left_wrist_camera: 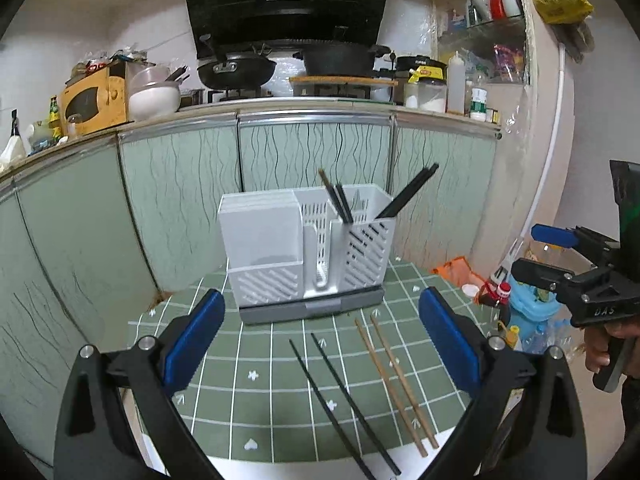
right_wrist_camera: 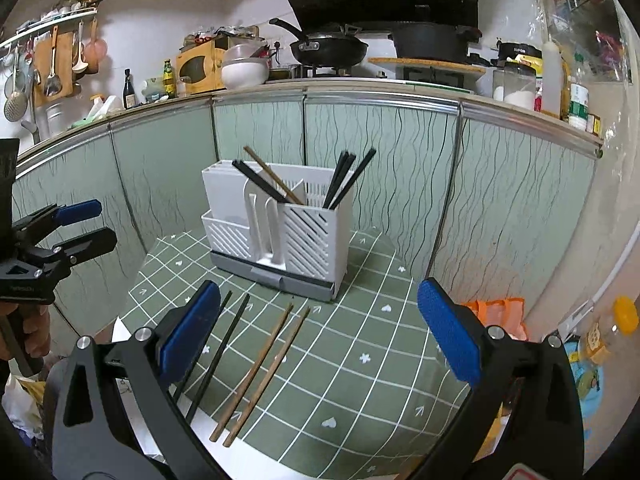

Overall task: Organize utensils
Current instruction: 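Withdraw both open tools from the holder back over the chopstick row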

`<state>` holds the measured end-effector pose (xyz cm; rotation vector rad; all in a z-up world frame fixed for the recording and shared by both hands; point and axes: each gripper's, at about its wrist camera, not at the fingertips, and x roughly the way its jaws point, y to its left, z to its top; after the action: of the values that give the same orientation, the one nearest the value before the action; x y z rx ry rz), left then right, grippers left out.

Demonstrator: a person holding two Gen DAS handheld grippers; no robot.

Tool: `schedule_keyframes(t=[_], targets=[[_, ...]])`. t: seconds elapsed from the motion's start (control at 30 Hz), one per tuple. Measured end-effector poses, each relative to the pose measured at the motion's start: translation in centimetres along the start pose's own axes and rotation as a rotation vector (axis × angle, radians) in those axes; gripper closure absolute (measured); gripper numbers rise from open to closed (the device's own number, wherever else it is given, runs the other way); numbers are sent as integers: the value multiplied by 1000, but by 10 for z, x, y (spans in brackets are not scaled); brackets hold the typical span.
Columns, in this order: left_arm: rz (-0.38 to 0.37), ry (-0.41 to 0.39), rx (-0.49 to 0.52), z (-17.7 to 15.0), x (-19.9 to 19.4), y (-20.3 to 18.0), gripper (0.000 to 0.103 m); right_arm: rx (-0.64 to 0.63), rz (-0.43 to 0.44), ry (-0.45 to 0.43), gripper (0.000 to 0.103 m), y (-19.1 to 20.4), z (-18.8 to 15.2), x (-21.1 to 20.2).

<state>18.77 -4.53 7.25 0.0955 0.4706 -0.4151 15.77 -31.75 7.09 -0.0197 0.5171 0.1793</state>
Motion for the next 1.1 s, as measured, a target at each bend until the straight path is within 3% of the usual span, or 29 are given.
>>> schedule_keyframes(t=[0.6,1.1], targets=[[66,65,-45,-76,17,-1,7,5,-10,75,9,19,-69,25],[125,100,-99,-129,31,2,7,22,-36,105,9,28,-108,45]])
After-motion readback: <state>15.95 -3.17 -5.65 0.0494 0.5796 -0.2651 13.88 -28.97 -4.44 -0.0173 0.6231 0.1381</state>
